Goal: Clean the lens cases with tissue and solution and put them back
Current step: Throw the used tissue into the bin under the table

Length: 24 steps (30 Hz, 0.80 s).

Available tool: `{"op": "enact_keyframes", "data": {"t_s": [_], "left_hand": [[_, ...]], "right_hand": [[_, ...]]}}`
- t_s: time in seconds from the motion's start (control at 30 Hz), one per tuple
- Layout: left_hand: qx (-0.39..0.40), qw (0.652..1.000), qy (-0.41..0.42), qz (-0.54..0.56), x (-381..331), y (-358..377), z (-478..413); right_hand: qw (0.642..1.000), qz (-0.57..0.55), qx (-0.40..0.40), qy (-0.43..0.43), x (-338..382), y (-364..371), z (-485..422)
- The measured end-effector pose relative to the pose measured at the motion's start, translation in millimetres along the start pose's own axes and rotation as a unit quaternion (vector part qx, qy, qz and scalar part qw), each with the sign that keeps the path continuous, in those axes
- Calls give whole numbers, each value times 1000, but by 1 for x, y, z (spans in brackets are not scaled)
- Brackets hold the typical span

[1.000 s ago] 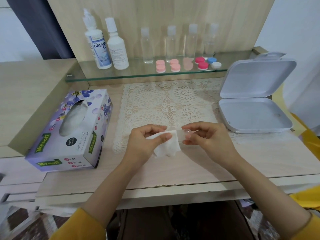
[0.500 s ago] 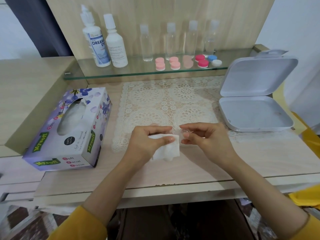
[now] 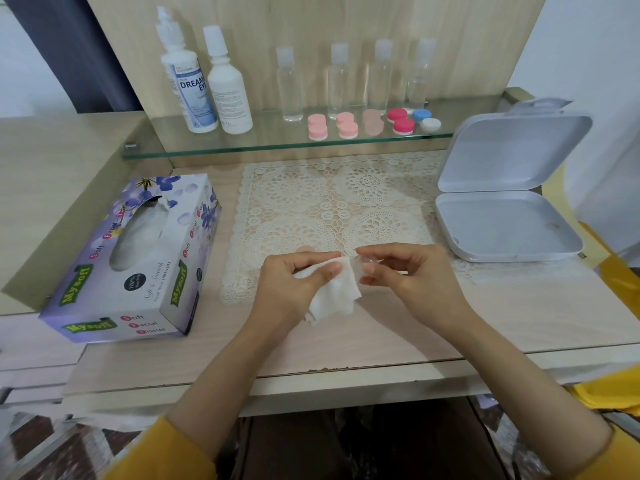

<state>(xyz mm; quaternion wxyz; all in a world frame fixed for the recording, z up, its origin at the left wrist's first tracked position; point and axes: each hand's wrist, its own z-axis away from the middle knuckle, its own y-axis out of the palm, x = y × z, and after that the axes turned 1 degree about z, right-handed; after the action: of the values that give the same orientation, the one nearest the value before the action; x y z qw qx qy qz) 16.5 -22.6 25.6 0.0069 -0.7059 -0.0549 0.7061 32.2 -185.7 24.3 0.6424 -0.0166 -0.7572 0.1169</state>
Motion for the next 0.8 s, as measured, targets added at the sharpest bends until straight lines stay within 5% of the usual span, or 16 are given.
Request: {"op": "enact_keyframes", "data": {"t_s": [0.4, 0.8], "left_hand": [[-15, 1000, 8, -20, 0, 2, 0], [23, 998, 20, 57, -3, 3, 5]], "right_hand": [[999, 36, -5, -12, 0, 2, 0], [995, -32, -23, 93, 7, 16, 6]]}}
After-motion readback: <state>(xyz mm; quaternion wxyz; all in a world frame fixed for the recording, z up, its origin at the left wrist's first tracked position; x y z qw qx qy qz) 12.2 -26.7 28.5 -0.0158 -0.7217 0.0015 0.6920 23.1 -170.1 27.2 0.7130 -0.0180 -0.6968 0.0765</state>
